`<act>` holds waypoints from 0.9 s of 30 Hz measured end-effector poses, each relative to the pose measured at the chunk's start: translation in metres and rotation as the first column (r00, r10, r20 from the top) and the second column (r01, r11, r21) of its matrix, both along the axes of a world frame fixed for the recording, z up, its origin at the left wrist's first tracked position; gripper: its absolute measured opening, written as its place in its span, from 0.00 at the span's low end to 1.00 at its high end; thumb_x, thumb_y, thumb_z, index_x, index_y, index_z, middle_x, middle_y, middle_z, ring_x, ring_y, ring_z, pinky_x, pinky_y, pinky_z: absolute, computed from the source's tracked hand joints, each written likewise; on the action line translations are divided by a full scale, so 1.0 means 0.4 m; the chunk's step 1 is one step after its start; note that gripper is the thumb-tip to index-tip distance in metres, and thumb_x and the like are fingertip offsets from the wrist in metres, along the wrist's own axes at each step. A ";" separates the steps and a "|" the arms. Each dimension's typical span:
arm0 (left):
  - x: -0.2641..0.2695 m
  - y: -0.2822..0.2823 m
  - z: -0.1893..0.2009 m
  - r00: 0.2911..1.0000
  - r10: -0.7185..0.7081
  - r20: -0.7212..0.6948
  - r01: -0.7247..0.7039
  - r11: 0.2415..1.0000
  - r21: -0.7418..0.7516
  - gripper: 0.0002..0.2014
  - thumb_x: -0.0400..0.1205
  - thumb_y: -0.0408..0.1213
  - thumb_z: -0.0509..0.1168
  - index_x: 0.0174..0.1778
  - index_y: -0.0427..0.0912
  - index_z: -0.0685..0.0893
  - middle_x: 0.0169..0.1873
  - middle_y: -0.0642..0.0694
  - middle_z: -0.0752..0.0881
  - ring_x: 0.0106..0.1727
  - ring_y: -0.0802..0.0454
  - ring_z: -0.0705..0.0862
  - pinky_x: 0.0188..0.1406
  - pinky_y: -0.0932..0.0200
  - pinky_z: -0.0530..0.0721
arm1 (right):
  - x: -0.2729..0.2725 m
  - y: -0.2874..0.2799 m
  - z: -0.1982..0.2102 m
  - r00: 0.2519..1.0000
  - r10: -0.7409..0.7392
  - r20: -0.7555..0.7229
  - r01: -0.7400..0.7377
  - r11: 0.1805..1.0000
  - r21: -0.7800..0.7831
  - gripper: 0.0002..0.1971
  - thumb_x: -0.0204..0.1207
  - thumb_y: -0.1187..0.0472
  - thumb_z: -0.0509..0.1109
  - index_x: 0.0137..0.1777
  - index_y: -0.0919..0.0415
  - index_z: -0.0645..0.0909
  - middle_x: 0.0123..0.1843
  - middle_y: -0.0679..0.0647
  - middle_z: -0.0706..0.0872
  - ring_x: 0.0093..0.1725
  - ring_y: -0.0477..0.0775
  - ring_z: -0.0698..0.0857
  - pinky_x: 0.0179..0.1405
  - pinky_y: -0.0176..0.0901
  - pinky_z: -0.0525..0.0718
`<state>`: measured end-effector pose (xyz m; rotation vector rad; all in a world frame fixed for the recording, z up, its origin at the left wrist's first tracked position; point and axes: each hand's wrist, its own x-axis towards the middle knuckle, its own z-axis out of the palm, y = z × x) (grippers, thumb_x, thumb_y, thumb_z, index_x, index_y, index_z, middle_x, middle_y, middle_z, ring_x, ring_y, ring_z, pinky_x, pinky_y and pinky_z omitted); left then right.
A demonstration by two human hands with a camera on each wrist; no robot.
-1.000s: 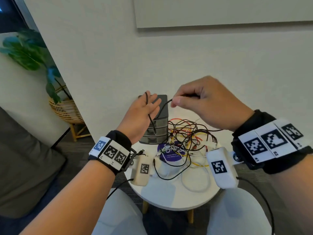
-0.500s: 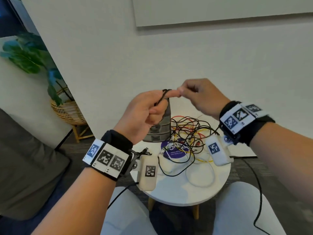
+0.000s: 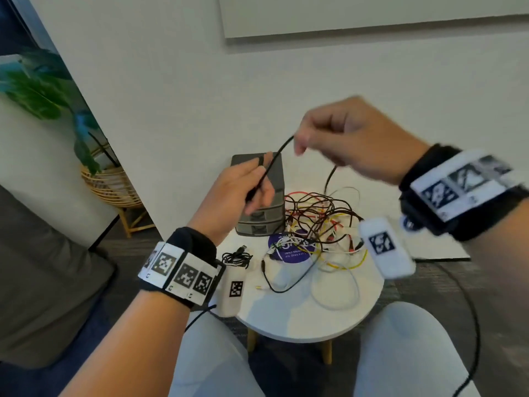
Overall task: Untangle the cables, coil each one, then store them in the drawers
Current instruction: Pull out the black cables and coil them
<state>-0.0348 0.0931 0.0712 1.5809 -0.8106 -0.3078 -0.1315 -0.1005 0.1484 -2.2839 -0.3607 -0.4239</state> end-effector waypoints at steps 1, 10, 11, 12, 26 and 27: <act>-0.002 0.009 0.005 0.999 -0.033 0.002 0.033 0.999 -0.021 0.20 0.93 0.33 0.51 0.47 0.35 0.87 0.23 0.47 0.76 0.22 0.54 0.69 0.47 0.57 0.80 | 0.007 -0.023 0.021 0.998 -0.050 0.044 0.049 0.998 0.031 0.11 0.87 0.58 0.68 0.45 0.62 0.87 0.22 0.39 0.75 0.24 0.43 0.67 0.25 0.33 0.68; -0.053 0.003 0.114 0.974 -0.222 -0.042 0.176 0.862 -0.476 0.20 0.93 0.36 0.48 0.70 0.26 0.77 0.26 0.54 0.83 0.20 0.58 0.63 0.22 0.68 0.65 | 0.060 0.009 -0.120 0.995 -0.053 -0.084 0.064 0.990 0.128 0.17 0.91 0.56 0.59 0.44 0.63 0.81 0.24 0.40 0.70 0.24 0.40 0.66 0.26 0.31 0.66; -0.052 -0.004 0.115 0.978 -0.193 -0.076 0.131 0.859 -0.495 0.19 0.94 0.35 0.48 0.70 0.26 0.75 0.33 0.51 0.90 0.20 0.60 0.71 0.23 0.69 0.72 | 0.054 0.028 -0.136 0.995 0.005 -0.100 0.002 0.998 0.070 0.17 0.91 0.57 0.59 0.43 0.63 0.81 0.24 0.39 0.71 0.24 0.40 0.68 0.27 0.28 0.66; -0.050 -0.010 0.111 0.982 -0.147 -0.115 0.072 0.867 -0.492 0.18 0.94 0.34 0.48 0.71 0.26 0.74 0.43 0.48 0.93 0.25 0.60 0.81 0.27 0.69 0.79 | 0.047 0.042 -0.143 0.992 0.055 -0.116 -0.053 0.998 0.016 0.17 0.91 0.58 0.60 0.42 0.63 0.81 0.24 0.38 0.71 0.25 0.41 0.69 0.29 0.28 0.66; -0.050 -0.031 0.055 0.955 -0.047 0.292 0.010 0.992 0.127 0.25 0.93 0.33 0.53 0.28 0.45 0.76 0.20 0.53 0.70 0.31 0.58 0.81 0.44 0.70 0.77 | 0.007 -0.055 -0.055 0.997 -0.066 0.042 0.072 0.984 -0.164 0.13 0.87 0.56 0.68 0.41 0.57 0.85 0.29 0.41 0.78 0.31 0.42 0.73 0.35 0.34 0.70; -0.056 -0.030 0.055 0.972 -0.101 0.211 0.079 0.991 0.111 0.27 0.93 0.33 0.53 0.25 0.47 0.76 0.20 0.52 0.68 0.39 0.49 0.87 0.49 0.66 0.78 | 0.009 -0.058 -0.063 0.996 -0.067 0.052 0.073 0.988 -0.137 0.12 0.86 0.56 0.68 0.42 0.58 0.84 0.31 0.40 0.80 0.33 0.41 0.76 0.37 0.31 0.71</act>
